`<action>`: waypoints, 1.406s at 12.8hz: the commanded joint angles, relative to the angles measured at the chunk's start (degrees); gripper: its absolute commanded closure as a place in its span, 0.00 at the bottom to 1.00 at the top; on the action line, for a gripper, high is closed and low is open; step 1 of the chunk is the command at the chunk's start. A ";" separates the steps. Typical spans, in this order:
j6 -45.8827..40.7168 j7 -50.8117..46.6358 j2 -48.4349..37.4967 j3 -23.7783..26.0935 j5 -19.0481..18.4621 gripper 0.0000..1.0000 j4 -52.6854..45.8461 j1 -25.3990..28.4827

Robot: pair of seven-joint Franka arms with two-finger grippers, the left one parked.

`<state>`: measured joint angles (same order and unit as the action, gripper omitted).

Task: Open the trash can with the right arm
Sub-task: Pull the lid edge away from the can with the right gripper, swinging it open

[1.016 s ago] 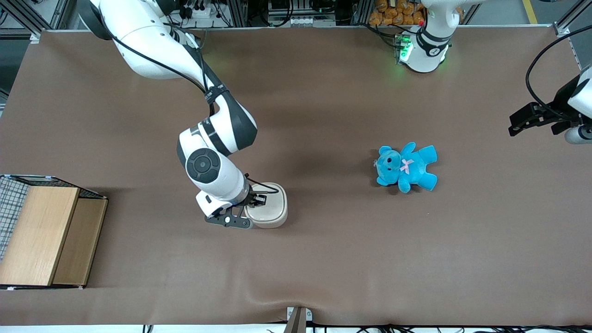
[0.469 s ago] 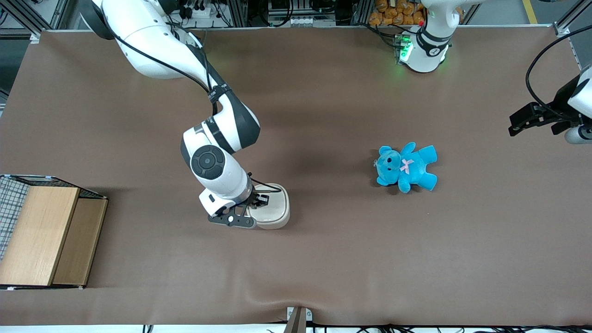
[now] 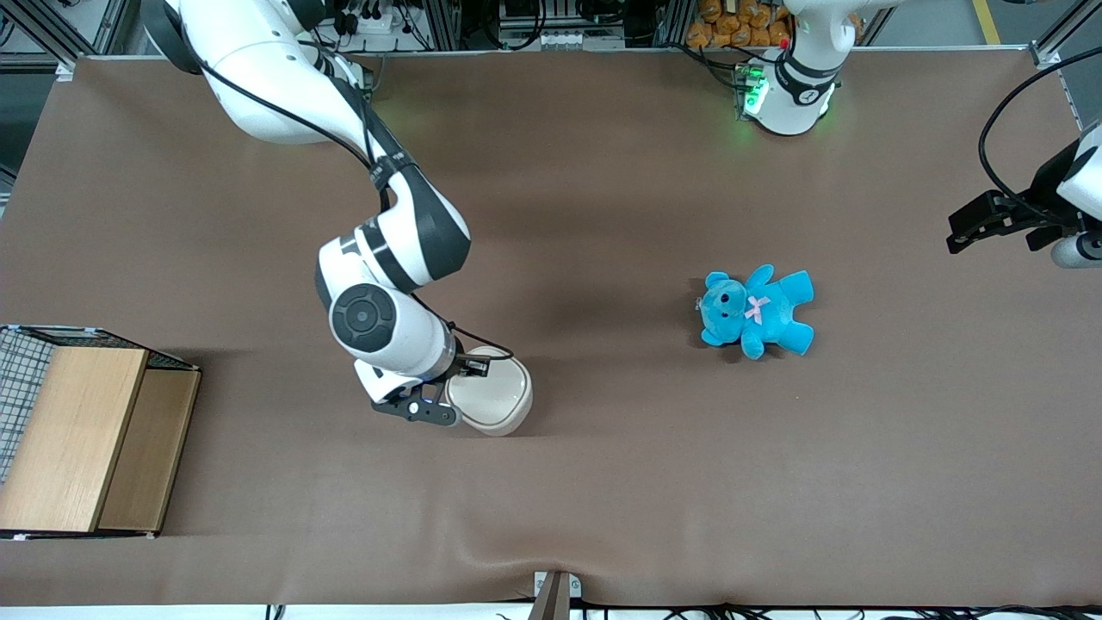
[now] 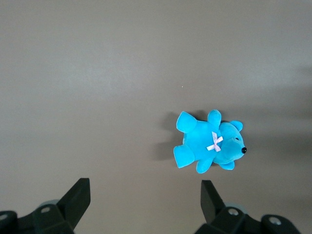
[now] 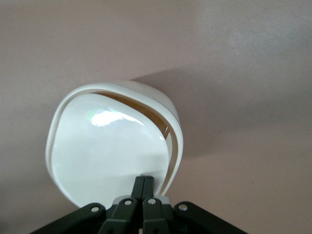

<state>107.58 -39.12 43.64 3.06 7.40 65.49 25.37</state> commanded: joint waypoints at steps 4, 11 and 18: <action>-6.14 -2.45 0.31 0.63 5.16 1.00 -5.44 -0.59; -12.48 -2.02 -3.03 0.89 8.33 0.42 -7.66 -5.32; -18.35 3.23 -7.33 1.59 4.84 0.00 -6.95 -12.00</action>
<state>91.75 -39.16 38.10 3.53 14.09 57.54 15.78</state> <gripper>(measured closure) 0.013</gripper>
